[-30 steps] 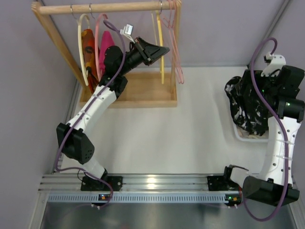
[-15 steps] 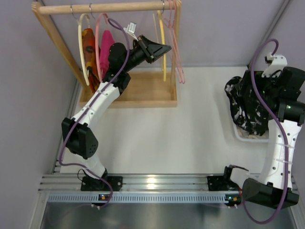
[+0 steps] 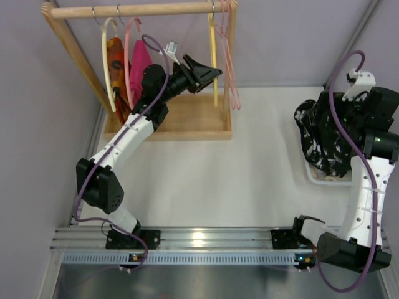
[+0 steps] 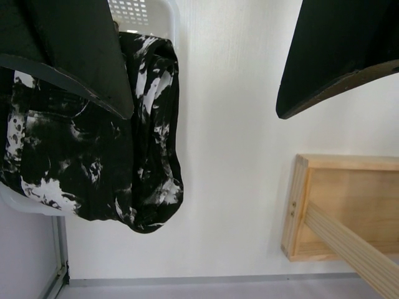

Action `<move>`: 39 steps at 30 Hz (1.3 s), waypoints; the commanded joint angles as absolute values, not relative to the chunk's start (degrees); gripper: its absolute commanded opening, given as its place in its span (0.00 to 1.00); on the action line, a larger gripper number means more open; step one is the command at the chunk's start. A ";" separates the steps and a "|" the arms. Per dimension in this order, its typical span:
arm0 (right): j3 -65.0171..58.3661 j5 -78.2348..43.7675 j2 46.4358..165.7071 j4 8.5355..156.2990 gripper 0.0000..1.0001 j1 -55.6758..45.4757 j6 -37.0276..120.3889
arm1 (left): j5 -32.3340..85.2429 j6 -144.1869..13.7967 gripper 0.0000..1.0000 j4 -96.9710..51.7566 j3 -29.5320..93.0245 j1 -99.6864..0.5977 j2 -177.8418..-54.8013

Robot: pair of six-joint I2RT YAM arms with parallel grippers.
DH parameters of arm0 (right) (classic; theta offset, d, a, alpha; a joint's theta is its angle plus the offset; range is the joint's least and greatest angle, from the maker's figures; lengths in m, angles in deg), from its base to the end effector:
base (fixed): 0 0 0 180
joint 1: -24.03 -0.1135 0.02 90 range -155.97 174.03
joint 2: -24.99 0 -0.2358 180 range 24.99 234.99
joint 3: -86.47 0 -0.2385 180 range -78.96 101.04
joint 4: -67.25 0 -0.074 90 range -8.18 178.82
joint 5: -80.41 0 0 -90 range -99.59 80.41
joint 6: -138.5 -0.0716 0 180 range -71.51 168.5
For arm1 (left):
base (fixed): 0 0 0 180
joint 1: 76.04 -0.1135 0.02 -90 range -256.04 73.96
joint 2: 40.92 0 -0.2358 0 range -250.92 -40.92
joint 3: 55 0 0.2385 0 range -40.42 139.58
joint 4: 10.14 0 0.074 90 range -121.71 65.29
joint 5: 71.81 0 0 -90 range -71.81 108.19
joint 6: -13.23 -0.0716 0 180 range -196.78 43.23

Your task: Remove the trousers from the hanger

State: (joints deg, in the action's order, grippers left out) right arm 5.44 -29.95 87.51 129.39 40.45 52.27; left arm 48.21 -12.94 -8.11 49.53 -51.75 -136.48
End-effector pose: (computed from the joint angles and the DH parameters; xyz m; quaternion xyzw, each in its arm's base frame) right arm 0.2279 -0.0412 0.4032 -0.0017 0.8386 0.0555 0.5420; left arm 0.3607 -0.2021 0.4113 -0.0197 0.6458 -0.6367 0.4210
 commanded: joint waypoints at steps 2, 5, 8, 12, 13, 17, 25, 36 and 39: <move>6.03 -31.39 85.90 128.32 1.00 41.17 51.40 | 45.97 -19.20 0.65 -10.90 46.68 -52.05 -128.29; 5.68 -31.39 85.46 128.23 1.00 41.25 51.83 | 44.92 -22.19 0.71 -12.05 43.70 -52.14 -124.69; 5.06 -31.57 84.93 127.96 0.99 41.25 52.01 | 43.86 -25.26 0.88 -14.16 40.97 -52.14 -120.83; 4.45 -33.58 84.49 127.70 1.00 41.25 51.92 | 41.58 -32.63 0.99 -21.96 40.70 -52.22 -116.69; 3.93 -35.24 84.32 127.61 0.99 41.25 51.92 | 41.14 -37.44 0.99 -28.69 41.40 -52.14 -115.89; 1.47 -39.64 82.65 126.56 0.99 41.17 52.53 | 40.52 -55.27 0.98 -45.07 44.74 -52.23 -112.56; -2.13 -46.68 83.26 128.05 0.99 40.73 53.94 | 37.37 -74.13 0.99 -68.02 43.95 -54.25 -107.11; -11.45 -38.26 78.00 125.86 0.99 31.51 57.81 | 28.84 -80.46 0.98 -77.80 31.40 -55.04 -92.70; -14.18 -35.34 75.54 125.86 0.99 27.11 59.39 | 27.77 -81.61 0.98 -77.80 27.27 -56.44 -89.45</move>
State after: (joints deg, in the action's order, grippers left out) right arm -13.05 -38.65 79.10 128.61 30.59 56.46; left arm 31.27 -78.56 -76.22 30.82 -55.27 -91.87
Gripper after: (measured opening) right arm 0.993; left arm 0.985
